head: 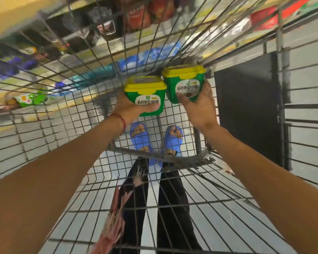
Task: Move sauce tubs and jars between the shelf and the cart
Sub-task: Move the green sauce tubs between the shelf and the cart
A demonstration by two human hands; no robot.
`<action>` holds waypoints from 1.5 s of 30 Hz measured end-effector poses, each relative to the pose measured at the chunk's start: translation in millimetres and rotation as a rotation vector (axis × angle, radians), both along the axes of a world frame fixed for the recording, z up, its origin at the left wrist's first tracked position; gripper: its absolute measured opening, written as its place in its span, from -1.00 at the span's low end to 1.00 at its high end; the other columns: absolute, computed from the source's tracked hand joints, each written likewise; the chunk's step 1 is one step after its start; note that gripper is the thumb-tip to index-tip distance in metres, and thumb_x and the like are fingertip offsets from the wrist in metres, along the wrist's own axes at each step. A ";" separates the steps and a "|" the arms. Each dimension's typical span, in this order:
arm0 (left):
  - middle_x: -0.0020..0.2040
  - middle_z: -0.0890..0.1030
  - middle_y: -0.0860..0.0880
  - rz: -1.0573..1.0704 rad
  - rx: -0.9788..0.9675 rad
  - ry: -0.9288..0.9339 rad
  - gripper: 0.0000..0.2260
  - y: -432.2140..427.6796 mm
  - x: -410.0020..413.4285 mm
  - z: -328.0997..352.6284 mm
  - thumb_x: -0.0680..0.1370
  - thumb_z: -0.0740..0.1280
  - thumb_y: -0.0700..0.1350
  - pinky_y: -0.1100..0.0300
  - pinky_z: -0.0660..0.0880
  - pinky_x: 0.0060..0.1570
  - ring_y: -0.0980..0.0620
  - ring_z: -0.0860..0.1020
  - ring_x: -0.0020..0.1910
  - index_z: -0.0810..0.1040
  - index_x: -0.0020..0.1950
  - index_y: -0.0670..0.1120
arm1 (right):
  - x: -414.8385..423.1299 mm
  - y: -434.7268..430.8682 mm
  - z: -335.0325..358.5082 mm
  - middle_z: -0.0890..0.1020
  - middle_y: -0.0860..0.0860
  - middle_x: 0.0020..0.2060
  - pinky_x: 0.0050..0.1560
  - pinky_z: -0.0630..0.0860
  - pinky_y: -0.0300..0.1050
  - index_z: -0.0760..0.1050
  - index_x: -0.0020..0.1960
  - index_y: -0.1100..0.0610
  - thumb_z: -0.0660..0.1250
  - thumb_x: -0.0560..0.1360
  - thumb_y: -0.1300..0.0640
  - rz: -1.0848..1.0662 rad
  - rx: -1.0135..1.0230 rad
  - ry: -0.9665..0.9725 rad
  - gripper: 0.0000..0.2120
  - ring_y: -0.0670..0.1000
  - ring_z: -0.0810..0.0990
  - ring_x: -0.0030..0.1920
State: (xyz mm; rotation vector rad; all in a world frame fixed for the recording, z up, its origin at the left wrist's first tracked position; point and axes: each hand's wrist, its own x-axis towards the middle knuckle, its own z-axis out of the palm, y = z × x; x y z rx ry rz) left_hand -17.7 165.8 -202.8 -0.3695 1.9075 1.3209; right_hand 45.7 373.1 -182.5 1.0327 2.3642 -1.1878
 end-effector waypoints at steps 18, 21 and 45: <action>0.04 0.74 -0.11 0.254 0.197 -0.065 -0.41 -19.0 4.2 -4.5 0.18 0.66 -0.18 0.14 0.65 -0.07 -0.06 0.73 0.01 0.66 0.20 -0.23 | -14.6 10.7 -37.0 0.65 0.06 0.24 0.30 0.61 0.09 0.59 0.18 -0.17 0.71 -0.08 -0.43 -0.254 -0.334 -0.039 -0.10 0.12 0.62 0.30; 0.09 0.73 -0.13 0.324 0.222 -0.092 -0.44 -33.4 7.9 -8.2 0.20 0.68 -0.15 0.03 0.65 0.03 -0.14 0.71 0.07 0.68 0.18 -0.15 | -16.9 8.3 -40.8 0.65 0.04 0.24 0.30 0.60 0.08 0.60 0.20 -0.16 0.74 -0.10 -0.39 -0.257 -0.372 -0.043 -0.08 0.10 0.64 0.27; 0.01 0.75 -0.10 0.247 0.183 -0.114 -0.59 -91.9 47.3 62.8 0.32 0.58 -0.23 0.16 0.66 -0.09 -0.06 0.73 -0.01 0.67 0.16 -0.20 | 55.1 -35.1 45.5 0.78 0.05 0.05 -0.03 0.67 -0.17 0.62 0.24 0.18 0.69 0.20 0.25 -0.201 -0.733 -0.139 -0.37 0.06 0.77 0.06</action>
